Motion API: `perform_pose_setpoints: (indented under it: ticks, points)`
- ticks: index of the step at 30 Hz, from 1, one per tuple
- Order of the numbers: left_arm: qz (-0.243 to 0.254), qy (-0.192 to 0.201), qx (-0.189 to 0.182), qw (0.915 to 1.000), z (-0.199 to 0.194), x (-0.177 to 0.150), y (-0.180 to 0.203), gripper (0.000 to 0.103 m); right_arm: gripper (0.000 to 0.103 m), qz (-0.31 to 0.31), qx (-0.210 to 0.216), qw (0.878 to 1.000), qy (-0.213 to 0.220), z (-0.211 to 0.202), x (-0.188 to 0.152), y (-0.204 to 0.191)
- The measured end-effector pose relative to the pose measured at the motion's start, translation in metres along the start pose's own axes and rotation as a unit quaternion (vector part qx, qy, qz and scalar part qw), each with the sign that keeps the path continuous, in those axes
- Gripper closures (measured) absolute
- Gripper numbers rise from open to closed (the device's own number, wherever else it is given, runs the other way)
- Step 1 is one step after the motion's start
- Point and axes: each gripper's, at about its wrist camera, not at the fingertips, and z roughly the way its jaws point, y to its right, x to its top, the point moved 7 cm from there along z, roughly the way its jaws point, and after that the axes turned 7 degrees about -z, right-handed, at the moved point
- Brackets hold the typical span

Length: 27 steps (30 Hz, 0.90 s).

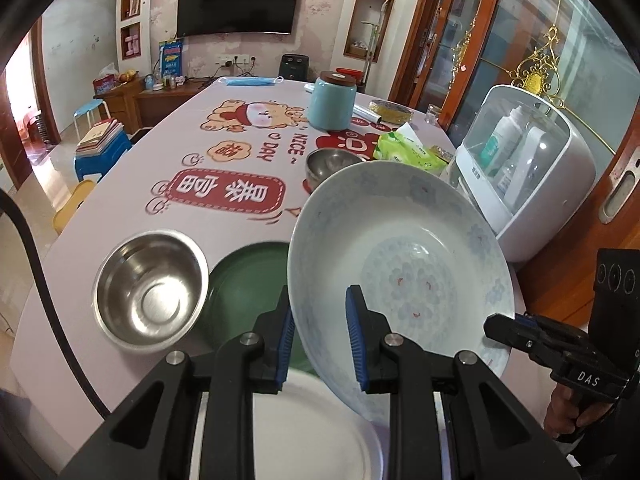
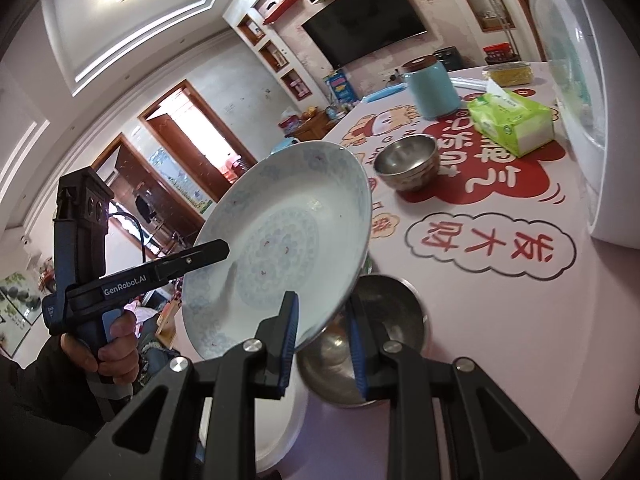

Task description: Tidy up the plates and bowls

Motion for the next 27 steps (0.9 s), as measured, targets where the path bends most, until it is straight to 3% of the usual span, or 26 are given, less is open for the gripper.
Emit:
perform_pose_setpoints:
  ticks: [15, 27]
  points:
    - [-0.036, -0.024, 0.020, 0.9988, -0.033, -0.059, -0.046, 0.081, 0.079, -0.017, 0.021, 0.999, -0.036, 0.011, -0.039, -0.049]
    - [-0.066, -0.046, 0.037, 0.9961, -0.039, -0.096, -0.080, 0.081, 0.079, -0.025, 0.035, 0.995, -0.091, 0.032, -0.075, -0.075]
